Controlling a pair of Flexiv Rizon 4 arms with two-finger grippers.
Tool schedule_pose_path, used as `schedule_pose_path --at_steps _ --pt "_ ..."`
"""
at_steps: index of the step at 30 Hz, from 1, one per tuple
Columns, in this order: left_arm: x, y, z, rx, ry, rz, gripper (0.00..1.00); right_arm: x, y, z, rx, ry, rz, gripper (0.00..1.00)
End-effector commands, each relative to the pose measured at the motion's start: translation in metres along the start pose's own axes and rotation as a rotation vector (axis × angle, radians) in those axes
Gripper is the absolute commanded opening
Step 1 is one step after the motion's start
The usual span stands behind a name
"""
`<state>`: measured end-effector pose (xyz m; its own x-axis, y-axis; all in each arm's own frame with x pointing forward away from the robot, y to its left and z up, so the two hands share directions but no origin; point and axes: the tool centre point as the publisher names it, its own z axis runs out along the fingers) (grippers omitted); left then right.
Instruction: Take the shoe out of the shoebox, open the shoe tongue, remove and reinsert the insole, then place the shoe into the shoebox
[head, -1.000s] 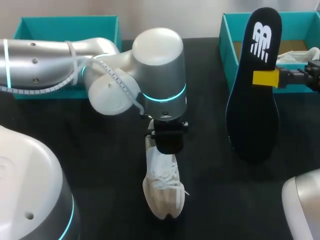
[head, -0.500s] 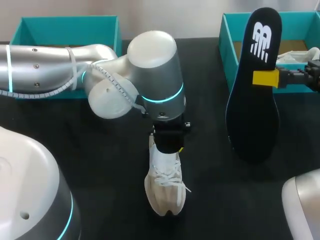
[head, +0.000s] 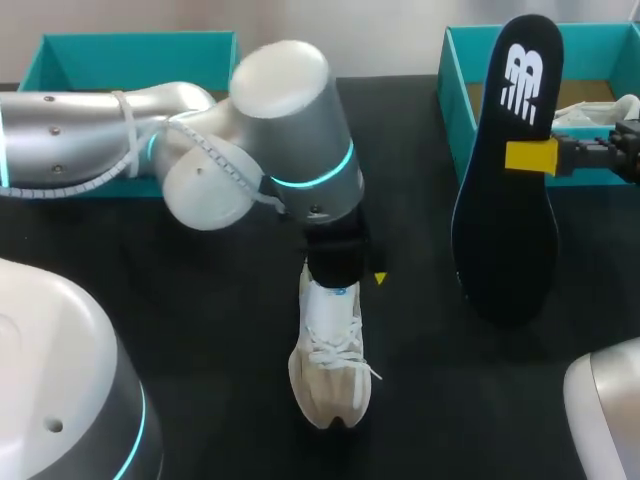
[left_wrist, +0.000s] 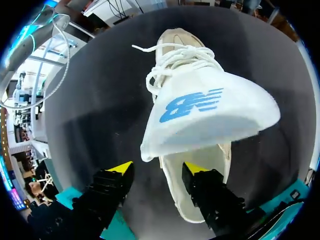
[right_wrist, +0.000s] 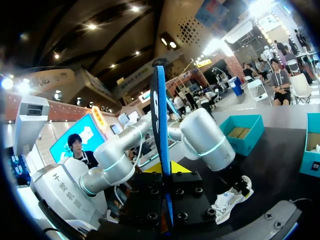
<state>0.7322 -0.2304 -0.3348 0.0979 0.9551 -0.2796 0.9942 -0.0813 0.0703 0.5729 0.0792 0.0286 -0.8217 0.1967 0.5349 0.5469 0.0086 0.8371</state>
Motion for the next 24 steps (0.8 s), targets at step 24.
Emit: schedule_pose_path --at_steps 24 --pt "-0.003 0.042 -0.196 -0.247 -0.867 -0.047 1.00 -0.002 0.006 0.002 0.011 0.004 0.002 0.00"
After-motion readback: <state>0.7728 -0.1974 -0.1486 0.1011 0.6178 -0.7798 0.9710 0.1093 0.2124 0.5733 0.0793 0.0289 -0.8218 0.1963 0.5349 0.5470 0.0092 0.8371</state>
